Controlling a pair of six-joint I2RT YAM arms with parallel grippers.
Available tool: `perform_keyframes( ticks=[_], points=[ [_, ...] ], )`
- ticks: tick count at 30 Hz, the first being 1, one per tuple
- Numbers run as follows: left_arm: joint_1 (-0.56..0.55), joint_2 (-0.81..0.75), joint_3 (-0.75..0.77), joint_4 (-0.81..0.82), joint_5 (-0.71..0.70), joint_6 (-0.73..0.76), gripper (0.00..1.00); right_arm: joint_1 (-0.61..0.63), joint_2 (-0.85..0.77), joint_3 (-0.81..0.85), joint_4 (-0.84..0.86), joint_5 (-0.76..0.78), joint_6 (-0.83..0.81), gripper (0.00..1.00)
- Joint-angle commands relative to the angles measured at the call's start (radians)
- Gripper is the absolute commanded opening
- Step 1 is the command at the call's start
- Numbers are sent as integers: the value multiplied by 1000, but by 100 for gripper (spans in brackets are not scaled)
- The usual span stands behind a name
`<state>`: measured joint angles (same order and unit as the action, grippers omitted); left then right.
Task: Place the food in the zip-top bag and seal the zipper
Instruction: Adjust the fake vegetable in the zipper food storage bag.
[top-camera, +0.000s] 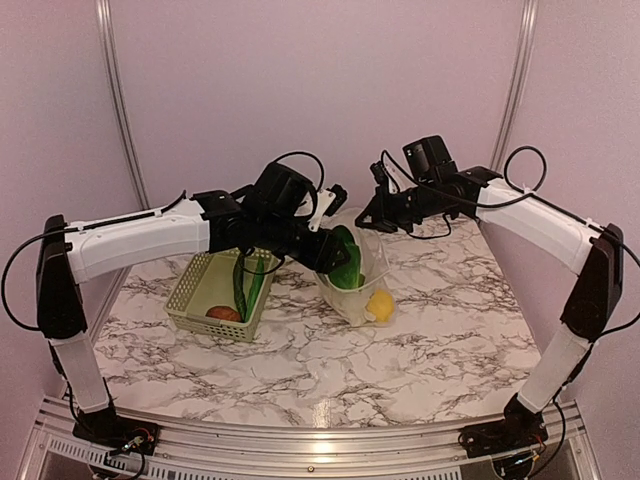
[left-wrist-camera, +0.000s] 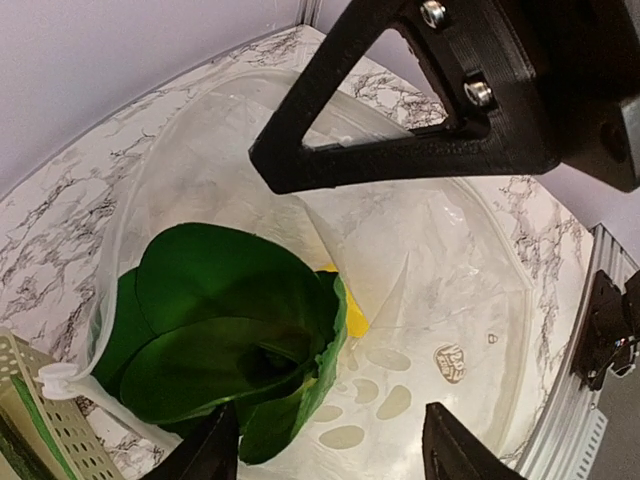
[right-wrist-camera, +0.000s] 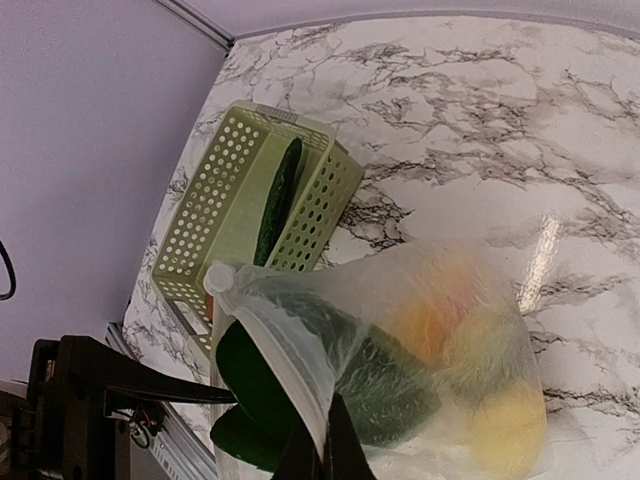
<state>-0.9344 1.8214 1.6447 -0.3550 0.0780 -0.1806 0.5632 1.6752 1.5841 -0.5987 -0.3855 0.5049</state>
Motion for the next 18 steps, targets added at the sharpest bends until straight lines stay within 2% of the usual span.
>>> perform_keyframes(
  ticks=[1,7,10,15,17,18],
  points=[
    [-5,71,64,-52,-129,116,59,3,14,30,23,-35,15,0],
    [-4,142,118,-69,-217,127,27,16,7,36,13,-43,27,0],
    [3,188,144,-74,-264,109,20,26,-3,37,12,-44,39,0],
    [29,289,233,-114,-309,20,18,35,-13,37,12,-53,60,0],
    [39,333,275,-156,-365,-41,22,34,-18,37,14,-57,68,0],
    [44,351,295,-180,-386,-70,27,35,-20,37,17,-59,72,0]
  ],
)
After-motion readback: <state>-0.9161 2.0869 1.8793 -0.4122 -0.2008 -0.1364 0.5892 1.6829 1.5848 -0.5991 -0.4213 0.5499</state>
